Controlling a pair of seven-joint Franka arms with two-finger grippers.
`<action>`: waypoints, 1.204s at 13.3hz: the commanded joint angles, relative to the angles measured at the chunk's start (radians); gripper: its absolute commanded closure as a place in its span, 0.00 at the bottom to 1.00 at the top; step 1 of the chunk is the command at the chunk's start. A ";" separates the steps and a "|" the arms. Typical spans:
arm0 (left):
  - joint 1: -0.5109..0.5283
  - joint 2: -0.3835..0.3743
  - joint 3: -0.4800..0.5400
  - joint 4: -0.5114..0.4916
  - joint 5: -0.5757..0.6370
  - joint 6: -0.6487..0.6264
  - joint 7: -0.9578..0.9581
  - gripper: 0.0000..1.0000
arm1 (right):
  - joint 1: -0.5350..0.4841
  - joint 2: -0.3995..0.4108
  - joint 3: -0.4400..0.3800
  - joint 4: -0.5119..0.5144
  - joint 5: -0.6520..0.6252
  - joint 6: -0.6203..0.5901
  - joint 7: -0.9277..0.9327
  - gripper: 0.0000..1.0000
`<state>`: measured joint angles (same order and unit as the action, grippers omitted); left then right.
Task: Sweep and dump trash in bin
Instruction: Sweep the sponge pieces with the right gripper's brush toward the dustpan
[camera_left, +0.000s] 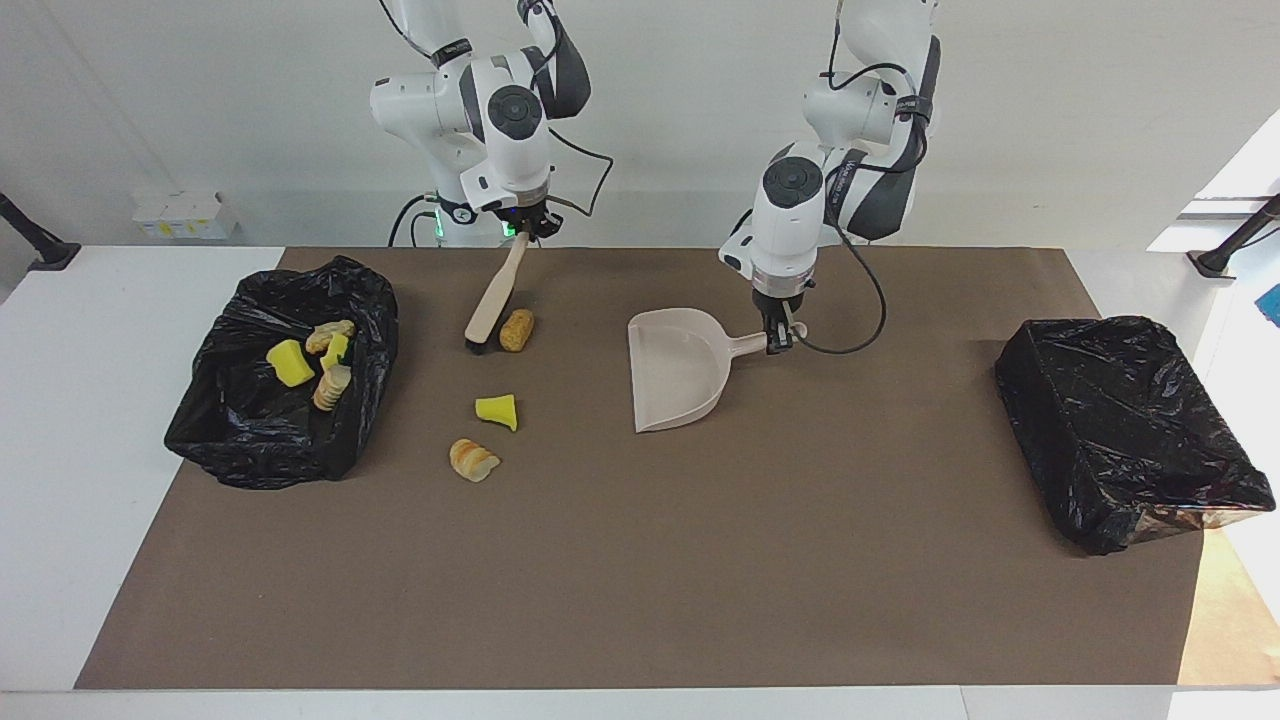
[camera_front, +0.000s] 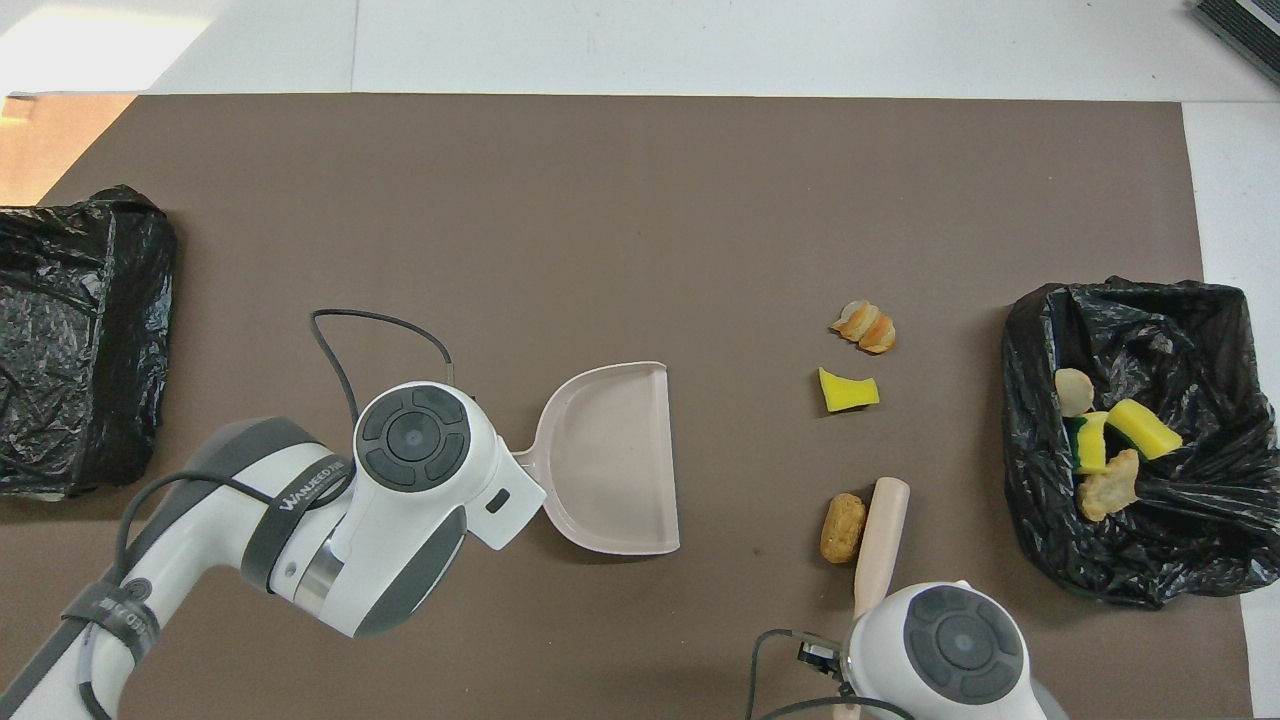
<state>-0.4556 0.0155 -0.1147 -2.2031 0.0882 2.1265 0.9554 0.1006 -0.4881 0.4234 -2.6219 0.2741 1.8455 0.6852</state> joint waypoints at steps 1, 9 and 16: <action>-0.020 -0.032 0.012 -0.040 -0.007 0.024 -0.026 1.00 | -0.007 0.132 0.005 0.118 0.043 0.073 -0.045 1.00; -0.020 -0.034 0.012 -0.044 -0.007 0.029 -0.043 1.00 | -0.094 0.361 -0.011 0.540 0.027 -0.078 -0.189 1.00; -0.035 -0.032 0.012 -0.050 -0.007 0.023 -0.078 1.00 | -0.383 0.364 -0.011 0.546 -0.158 -0.068 -0.804 1.00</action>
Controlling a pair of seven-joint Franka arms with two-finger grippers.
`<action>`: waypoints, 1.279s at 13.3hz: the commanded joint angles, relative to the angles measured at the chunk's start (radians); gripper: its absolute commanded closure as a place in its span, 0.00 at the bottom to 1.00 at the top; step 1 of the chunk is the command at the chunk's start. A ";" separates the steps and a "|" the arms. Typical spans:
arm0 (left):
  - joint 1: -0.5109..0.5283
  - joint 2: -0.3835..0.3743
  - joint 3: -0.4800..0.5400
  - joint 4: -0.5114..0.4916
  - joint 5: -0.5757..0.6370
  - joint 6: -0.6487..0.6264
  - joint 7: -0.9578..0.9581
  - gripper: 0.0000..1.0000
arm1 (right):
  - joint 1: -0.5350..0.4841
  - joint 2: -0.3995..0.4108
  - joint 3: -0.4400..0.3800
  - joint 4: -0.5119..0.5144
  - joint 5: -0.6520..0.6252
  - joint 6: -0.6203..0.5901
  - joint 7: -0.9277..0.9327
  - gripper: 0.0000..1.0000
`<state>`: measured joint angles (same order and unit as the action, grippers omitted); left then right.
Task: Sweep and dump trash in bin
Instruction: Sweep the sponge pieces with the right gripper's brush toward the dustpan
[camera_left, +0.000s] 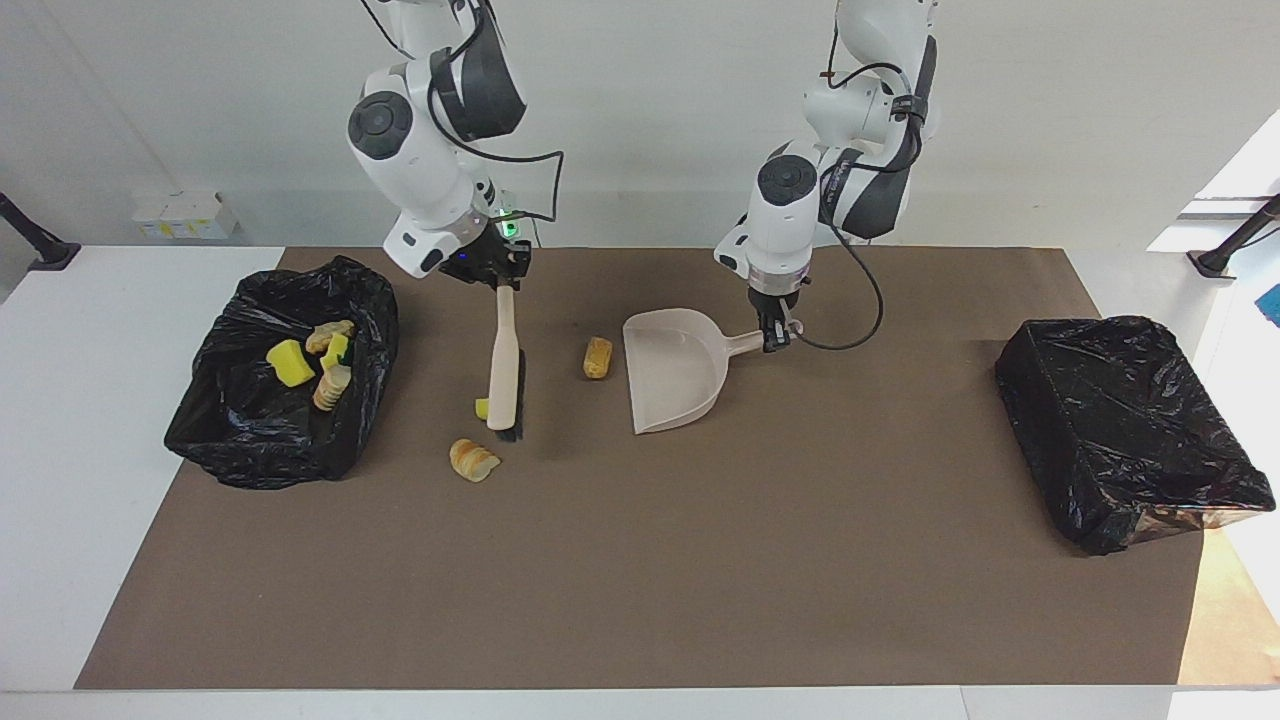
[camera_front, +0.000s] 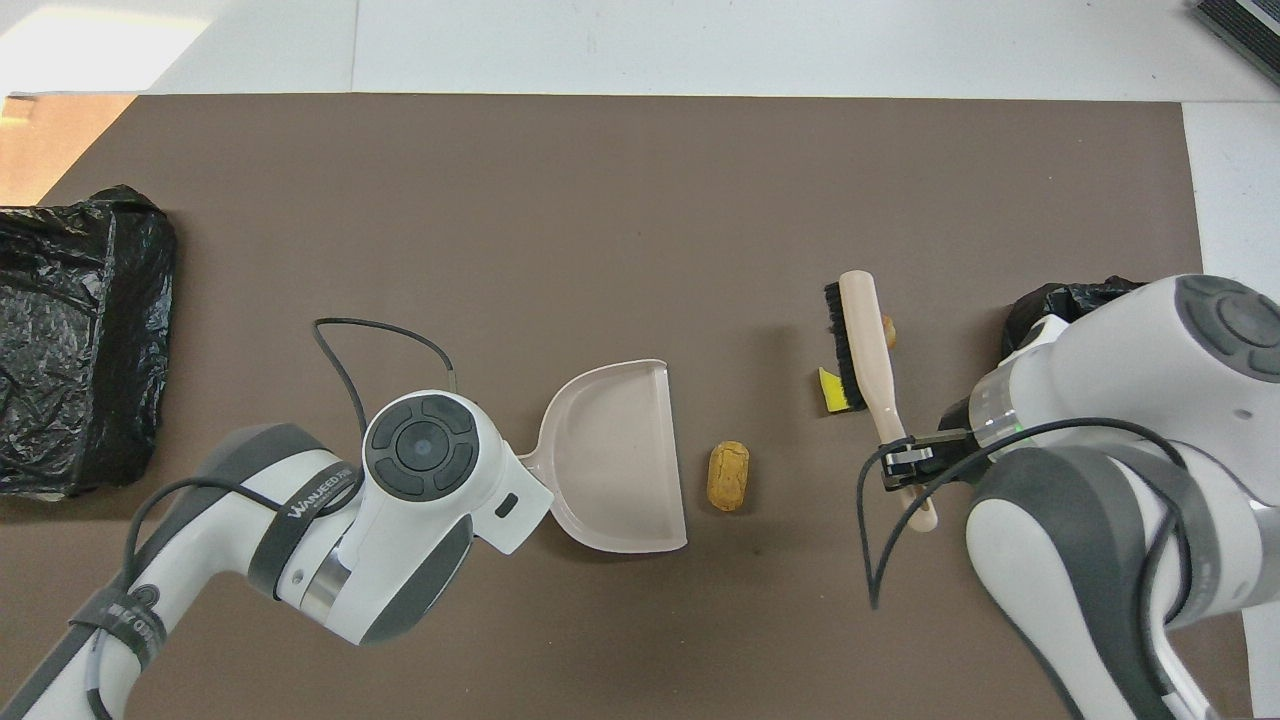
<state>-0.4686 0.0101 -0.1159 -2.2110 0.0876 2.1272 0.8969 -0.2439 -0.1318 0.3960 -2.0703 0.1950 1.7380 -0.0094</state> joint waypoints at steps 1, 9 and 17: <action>-0.040 -0.012 0.013 -0.045 -0.006 0.033 -0.024 1.00 | -0.061 0.038 0.017 -0.005 -0.121 0.057 -0.173 1.00; -0.067 -0.015 0.013 -0.058 -0.006 0.027 -0.141 1.00 | -0.146 0.227 0.017 0.020 -0.404 0.176 -0.236 1.00; -0.110 -0.030 0.012 -0.058 -0.006 -0.041 -0.211 1.00 | 0.004 0.132 0.027 -0.092 -0.251 0.109 -0.181 1.00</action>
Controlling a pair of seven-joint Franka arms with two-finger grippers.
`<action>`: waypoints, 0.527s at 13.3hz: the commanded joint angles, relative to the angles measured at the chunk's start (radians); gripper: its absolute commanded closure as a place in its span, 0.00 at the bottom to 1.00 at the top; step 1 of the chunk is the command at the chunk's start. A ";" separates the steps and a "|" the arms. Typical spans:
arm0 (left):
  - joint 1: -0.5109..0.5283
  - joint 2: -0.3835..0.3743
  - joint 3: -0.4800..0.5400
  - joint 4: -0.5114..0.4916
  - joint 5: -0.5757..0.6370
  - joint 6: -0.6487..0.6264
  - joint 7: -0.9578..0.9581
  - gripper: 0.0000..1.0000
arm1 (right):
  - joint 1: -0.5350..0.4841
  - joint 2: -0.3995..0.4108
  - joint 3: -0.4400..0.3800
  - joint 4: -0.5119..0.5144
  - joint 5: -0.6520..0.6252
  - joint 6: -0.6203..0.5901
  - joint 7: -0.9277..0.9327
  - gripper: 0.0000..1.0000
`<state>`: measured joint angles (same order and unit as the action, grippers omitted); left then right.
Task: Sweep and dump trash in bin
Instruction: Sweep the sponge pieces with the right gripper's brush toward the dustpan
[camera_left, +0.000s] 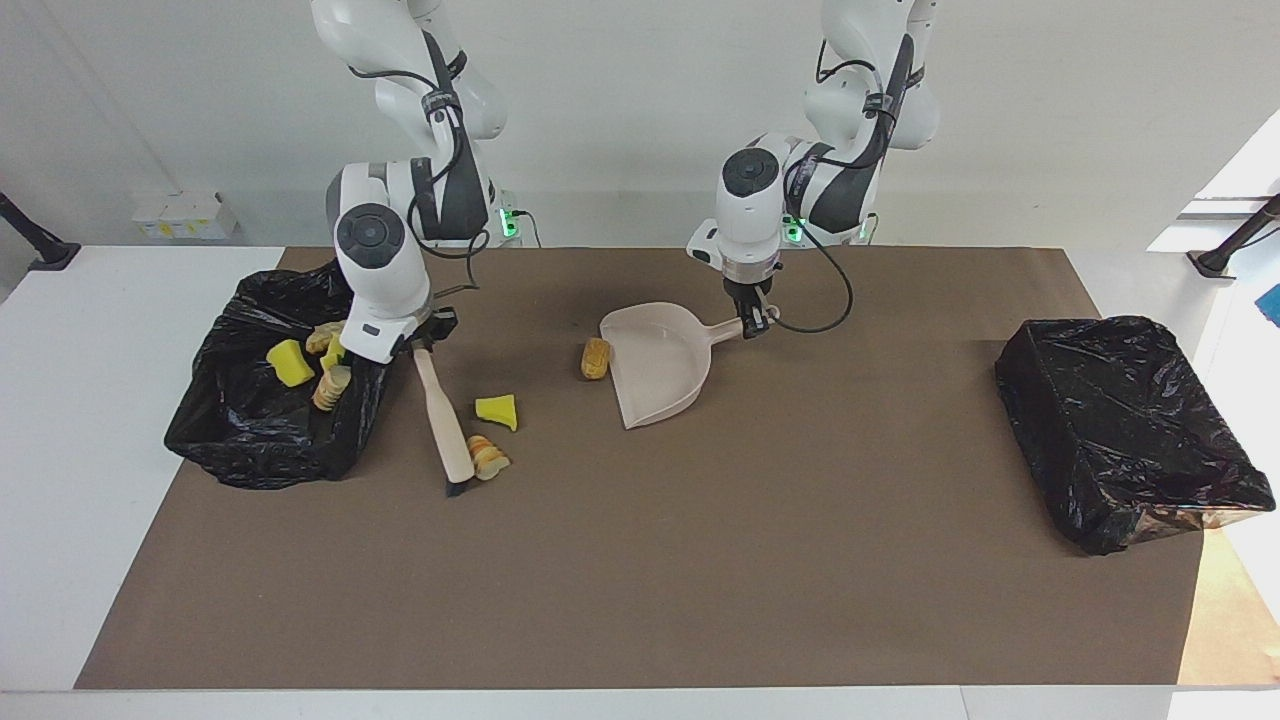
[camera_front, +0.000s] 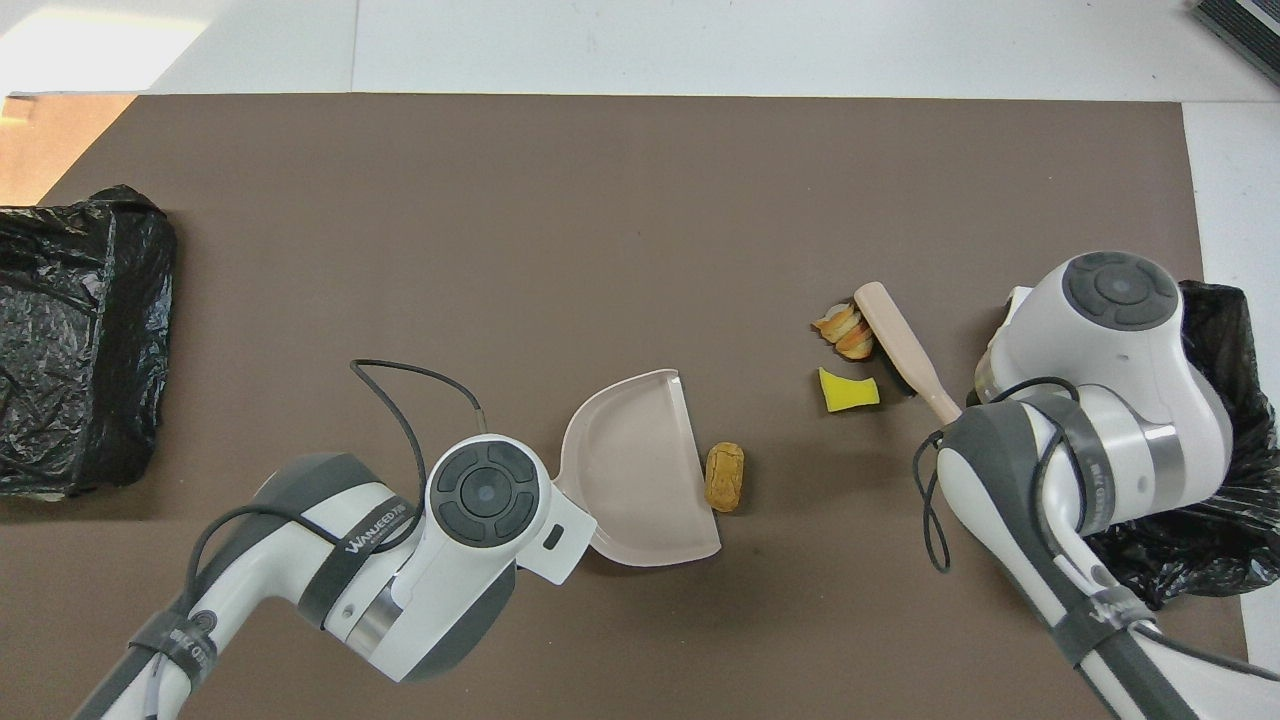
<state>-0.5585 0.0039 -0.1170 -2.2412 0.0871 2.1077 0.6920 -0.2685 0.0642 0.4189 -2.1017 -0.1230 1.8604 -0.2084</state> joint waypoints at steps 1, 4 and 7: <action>-0.020 -0.024 0.013 -0.028 -0.006 -0.021 -0.006 1.00 | 0.067 -0.066 0.004 -0.067 0.098 -0.024 0.058 1.00; -0.018 -0.024 0.013 -0.029 -0.006 -0.020 -0.006 1.00 | 0.174 -0.063 0.004 -0.084 0.215 -0.024 0.209 1.00; -0.017 -0.025 0.013 -0.037 -0.006 -0.008 -0.005 1.00 | 0.291 -0.061 0.004 -0.090 0.322 -0.001 0.335 1.00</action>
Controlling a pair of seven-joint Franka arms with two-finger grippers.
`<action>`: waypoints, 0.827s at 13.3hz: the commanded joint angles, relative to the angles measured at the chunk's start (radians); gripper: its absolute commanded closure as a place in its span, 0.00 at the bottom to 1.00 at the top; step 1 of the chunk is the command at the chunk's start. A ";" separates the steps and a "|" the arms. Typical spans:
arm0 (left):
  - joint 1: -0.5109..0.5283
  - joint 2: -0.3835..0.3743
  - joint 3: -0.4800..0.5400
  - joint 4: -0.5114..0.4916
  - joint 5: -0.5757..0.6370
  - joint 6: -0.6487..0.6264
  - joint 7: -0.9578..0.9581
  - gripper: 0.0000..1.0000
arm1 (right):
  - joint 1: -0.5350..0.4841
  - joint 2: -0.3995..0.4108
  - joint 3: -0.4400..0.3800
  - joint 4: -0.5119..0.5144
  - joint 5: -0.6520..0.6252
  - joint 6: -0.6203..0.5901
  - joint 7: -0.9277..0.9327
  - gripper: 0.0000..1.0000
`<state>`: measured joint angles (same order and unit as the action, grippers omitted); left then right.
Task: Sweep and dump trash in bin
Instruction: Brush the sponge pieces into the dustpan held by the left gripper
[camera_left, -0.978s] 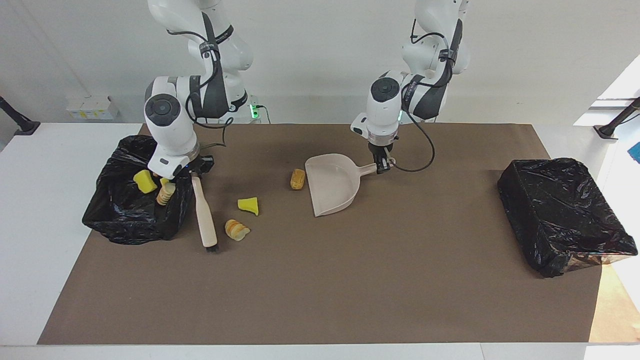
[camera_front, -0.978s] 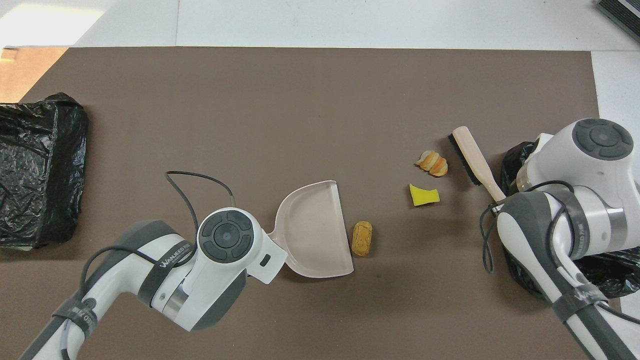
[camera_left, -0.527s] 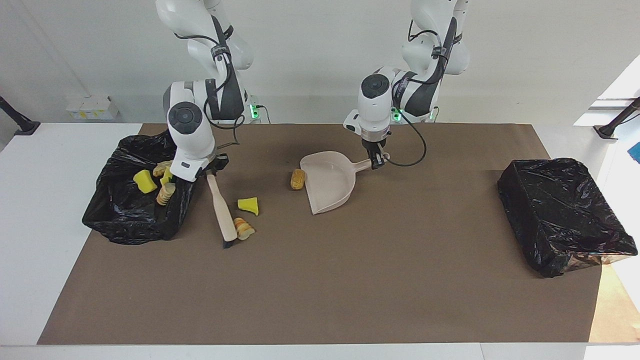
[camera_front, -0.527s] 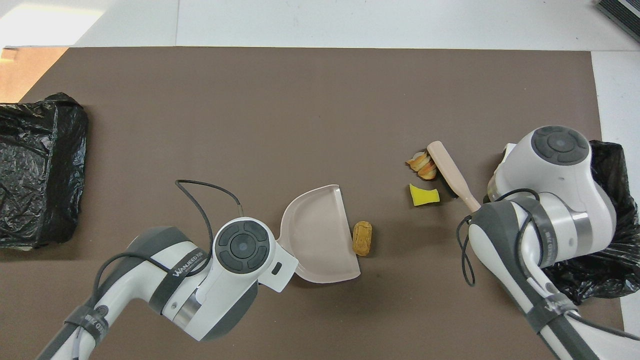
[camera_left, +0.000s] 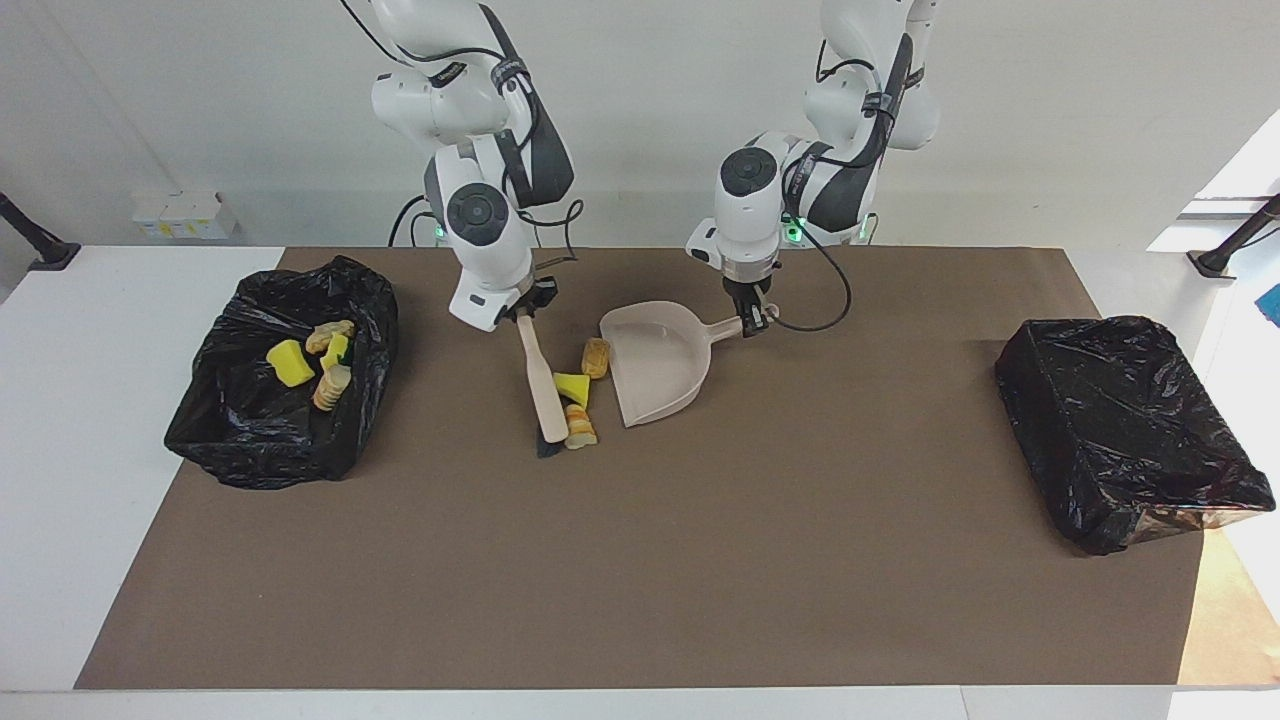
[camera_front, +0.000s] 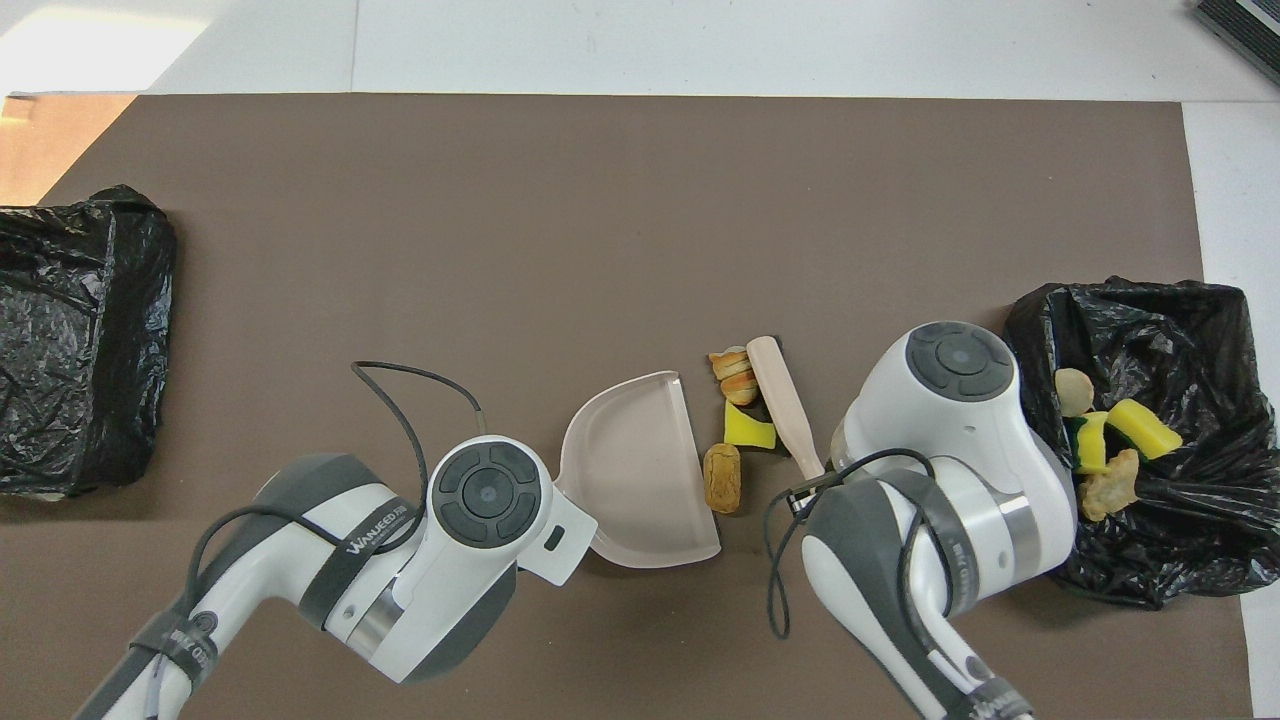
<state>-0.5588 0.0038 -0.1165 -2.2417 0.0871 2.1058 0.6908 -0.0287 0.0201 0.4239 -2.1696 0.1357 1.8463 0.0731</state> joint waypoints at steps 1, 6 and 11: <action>-0.013 -0.025 0.012 -0.036 -0.006 -0.004 -0.004 1.00 | 0.073 -0.017 -0.001 -0.018 0.109 0.025 0.071 1.00; 0.014 -0.024 0.012 -0.053 -0.006 0.051 0.009 1.00 | 0.139 -0.002 0.001 0.025 0.208 0.036 0.083 1.00; 0.099 0.007 0.012 -0.056 -0.006 0.191 0.113 1.00 | 0.197 -0.020 0.002 0.062 0.280 0.025 0.184 1.00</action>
<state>-0.4889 0.0103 -0.1026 -2.2744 0.0871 2.2432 0.7559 0.1638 0.0182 0.4249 -2.1370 0.3833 1.8708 0.2087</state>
